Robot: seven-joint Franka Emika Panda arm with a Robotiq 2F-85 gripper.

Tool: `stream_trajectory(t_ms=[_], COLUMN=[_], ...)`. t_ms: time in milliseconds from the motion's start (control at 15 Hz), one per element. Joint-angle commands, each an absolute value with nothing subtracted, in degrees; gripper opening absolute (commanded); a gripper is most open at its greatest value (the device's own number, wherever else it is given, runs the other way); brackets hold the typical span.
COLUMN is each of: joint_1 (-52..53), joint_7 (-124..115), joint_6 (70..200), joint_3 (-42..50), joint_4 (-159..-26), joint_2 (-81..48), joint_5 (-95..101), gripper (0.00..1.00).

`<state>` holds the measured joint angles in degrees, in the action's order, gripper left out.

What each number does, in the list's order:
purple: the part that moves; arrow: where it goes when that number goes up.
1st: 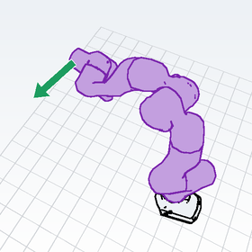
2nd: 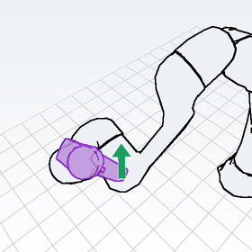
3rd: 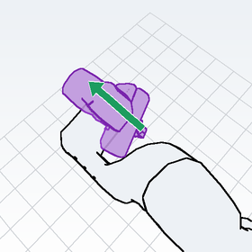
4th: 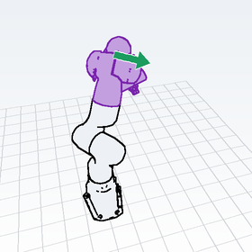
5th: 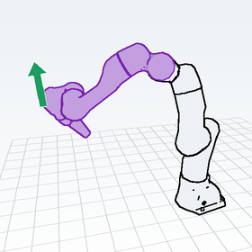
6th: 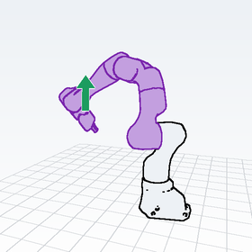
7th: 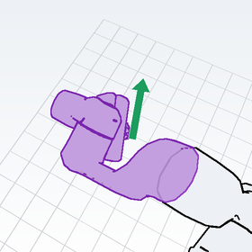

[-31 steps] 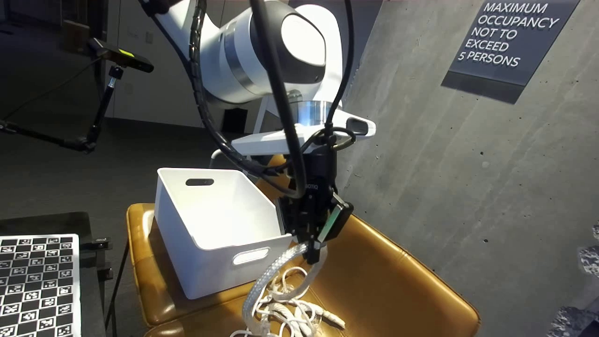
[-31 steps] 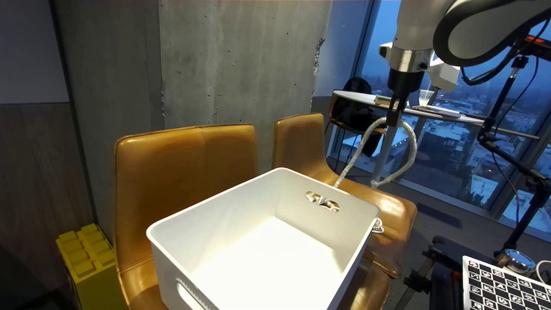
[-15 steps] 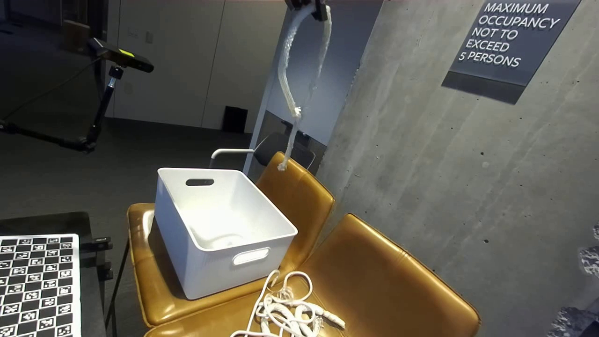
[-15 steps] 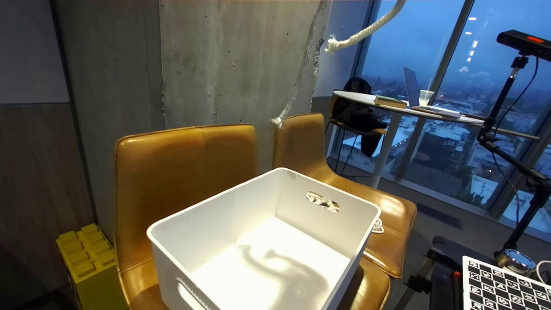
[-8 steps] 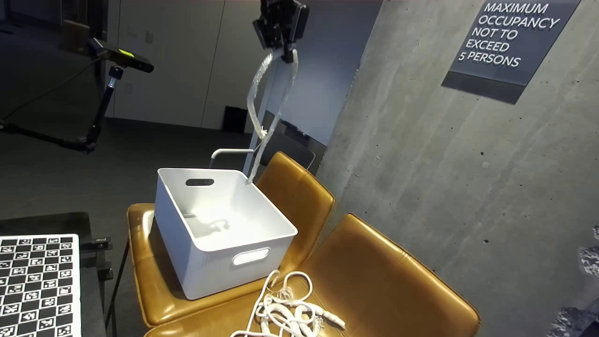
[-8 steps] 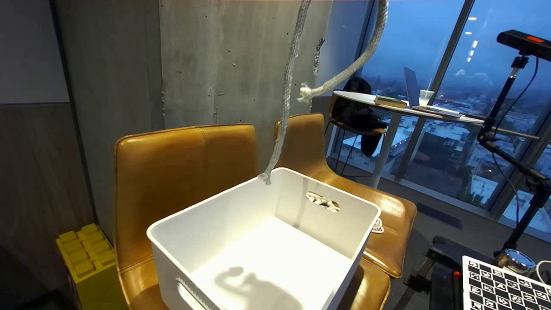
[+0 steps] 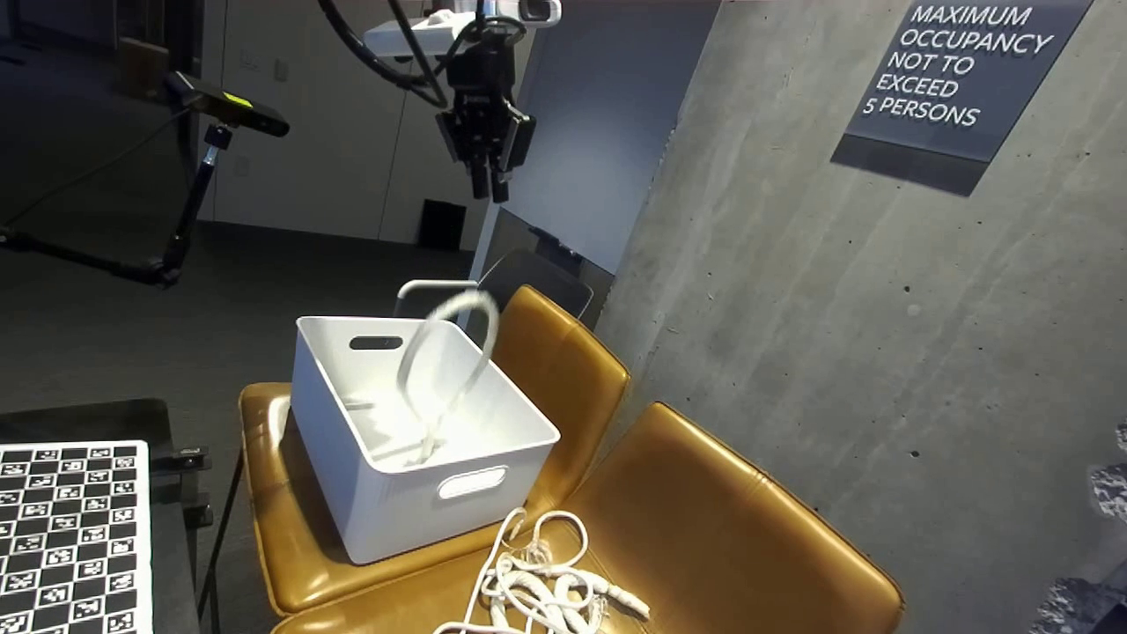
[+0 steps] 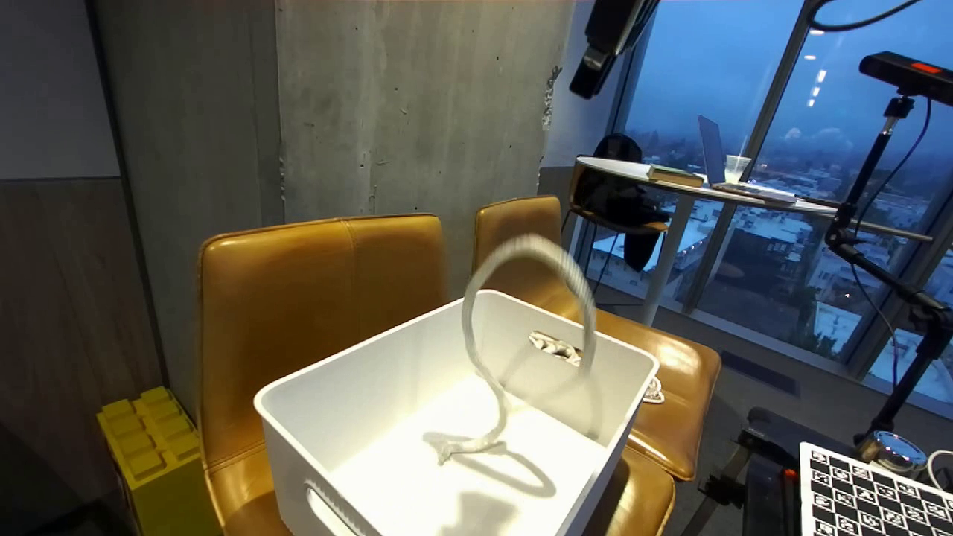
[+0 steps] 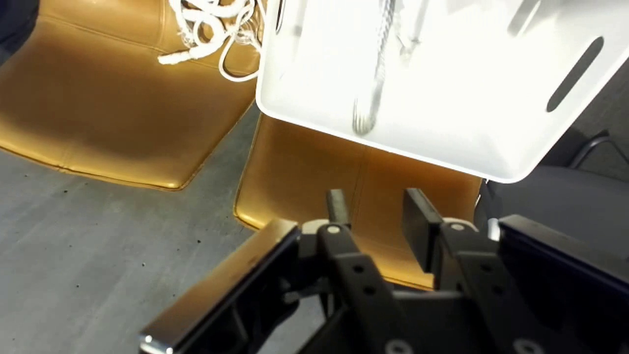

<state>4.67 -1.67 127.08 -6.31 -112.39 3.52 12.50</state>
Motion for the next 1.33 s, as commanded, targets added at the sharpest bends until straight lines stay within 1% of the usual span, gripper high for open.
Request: stream_trajectory(t_ms=[0, 267, 333, 600, 800, 1067, 1267], joint_1=[3.08, -1.34, -2.7, -7.98, -10.86, -13.43, -14.08], joint_7=[0.89, 5.77, 7.37, 13.75, 17.99, 20.88, 22.01], joint_6=[130.9, 135.79, 137.07, 141.09, 143.2, 146.21, 144.73], joint_3=[-3.95, 1.31, 2.84, 8.53, 10.84, 10.45, 9.4], joint_4=[-118.99, -123.68, -124.16, -123.33, -120.48, -115.73, -108.12], joint_2=[6.24, 4.99, 4.21, -1.26, -7.64, -17.29, -26.31], joint_5=[11.76, 12.39, 12.27, 11.13, 9.89, 8.53, 9.73], gripper=[0.67, 0.95, 1.0, 1.0, 1.0, 1.0, 1.0])
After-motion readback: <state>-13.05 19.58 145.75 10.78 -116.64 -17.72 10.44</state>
